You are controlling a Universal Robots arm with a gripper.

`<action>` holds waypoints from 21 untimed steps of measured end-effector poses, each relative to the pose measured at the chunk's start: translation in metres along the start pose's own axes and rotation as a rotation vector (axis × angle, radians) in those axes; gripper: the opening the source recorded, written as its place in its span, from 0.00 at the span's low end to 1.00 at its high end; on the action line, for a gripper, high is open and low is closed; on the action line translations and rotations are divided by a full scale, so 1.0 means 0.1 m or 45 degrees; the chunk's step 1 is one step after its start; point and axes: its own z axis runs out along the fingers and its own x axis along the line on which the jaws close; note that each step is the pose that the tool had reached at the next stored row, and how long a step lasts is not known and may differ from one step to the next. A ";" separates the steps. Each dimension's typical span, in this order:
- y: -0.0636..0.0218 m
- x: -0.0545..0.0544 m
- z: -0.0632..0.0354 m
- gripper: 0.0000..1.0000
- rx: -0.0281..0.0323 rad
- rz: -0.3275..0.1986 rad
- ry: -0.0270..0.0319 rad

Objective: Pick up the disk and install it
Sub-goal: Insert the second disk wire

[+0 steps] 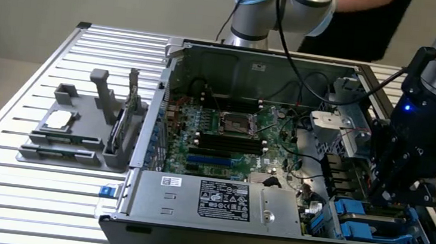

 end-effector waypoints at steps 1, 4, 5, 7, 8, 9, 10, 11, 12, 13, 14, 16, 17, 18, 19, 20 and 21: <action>0.000 0.00 0.001 0.16 0.0009 0.007 -0.0004; 0.004 0.00 0.003 0.16 0.0027 0.024 -0.0018; 0.007 0.00 0.004 0.16 0.0033 0.029 -0.0020; 0.010 0.00 0.005 0.16 0.0043 0.038 -0.0025; 0.012 0.00 0.006 0.16 0.0049 0.043 -0.0028; 0.013 0.00 0.006 0.16 0.0054 0.047 -0.0032; 0.015 0.00 0.006 0.16 0.0060 0.052 -0.0037; 0.015 0.00 0.006 0.16 0.0067 0.057 -0.0041; 0.017 0.00 0.007 0.16 0.0073 0.062 -0.0045; 0.019 -0.01 0.007 0.16 0.0078 0.065 -0.0048; 0.023 -0.01 0.008 0.16 0.0082 0.068 -0.0050; 0.029 -0.01 0.010 0.16 0.0091 0.074 -0.0056; 0.030 -0.01 0.011 0.16 0.0095 0.077 -0.0058; 0.030 -0.01 0.013 0.16 0.0097 0.078 -0.0061; 0.030 -0.01 0.016 0.16 0.0099 0.079 -0.0062; 0.030 -0.01 0.020 0.16 0.0103 0.079 -0.0062; 0.030 -0.01 0.024 0.16 0.0105 0.079 -0.0062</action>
